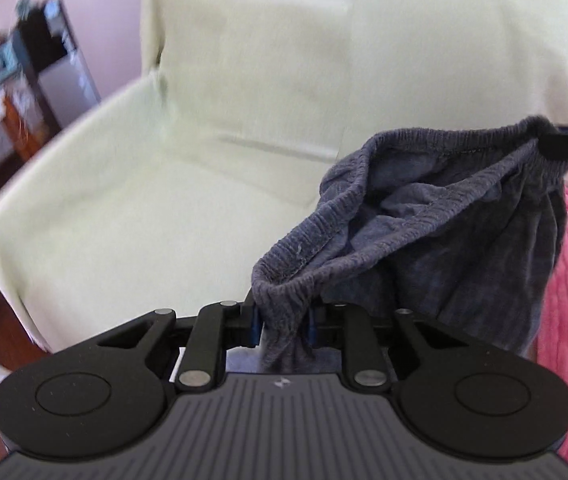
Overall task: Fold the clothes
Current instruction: 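Lift the shorts by the waistband with both grippers and shake them out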
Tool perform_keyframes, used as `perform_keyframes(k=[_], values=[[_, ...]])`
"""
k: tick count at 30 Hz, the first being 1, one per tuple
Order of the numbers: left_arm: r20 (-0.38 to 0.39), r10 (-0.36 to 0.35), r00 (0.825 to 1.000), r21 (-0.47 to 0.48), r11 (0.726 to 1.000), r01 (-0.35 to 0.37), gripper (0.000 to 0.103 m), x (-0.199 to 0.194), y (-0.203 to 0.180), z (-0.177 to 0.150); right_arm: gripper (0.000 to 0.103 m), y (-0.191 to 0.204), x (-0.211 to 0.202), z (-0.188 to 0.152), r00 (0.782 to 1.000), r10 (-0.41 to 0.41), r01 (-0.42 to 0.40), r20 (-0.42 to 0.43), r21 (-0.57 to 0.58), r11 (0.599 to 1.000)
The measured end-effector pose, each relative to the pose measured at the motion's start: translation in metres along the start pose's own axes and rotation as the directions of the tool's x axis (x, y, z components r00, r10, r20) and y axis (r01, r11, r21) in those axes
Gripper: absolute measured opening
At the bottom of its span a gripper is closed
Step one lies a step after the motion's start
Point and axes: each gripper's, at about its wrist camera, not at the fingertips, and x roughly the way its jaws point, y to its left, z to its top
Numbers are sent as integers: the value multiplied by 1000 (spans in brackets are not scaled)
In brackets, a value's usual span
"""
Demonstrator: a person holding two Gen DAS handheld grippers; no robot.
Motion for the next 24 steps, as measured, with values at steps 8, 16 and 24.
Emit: perform_keyframes(k=[8,16,24], values=[[196,-47,979,163,986,15,27,-87,-65,60,6,-38,-124,30,985,-133,133,105,5,991],[341,-36,939,213,976,-40,28,-170,-144,87,2,-88,-262,51,942,-241,257,234,-43,965],[71,-114,991,299,950,88,33,-195,-260,-46,12,-106,-369,-48,979,-200,201,-51,20,979]])
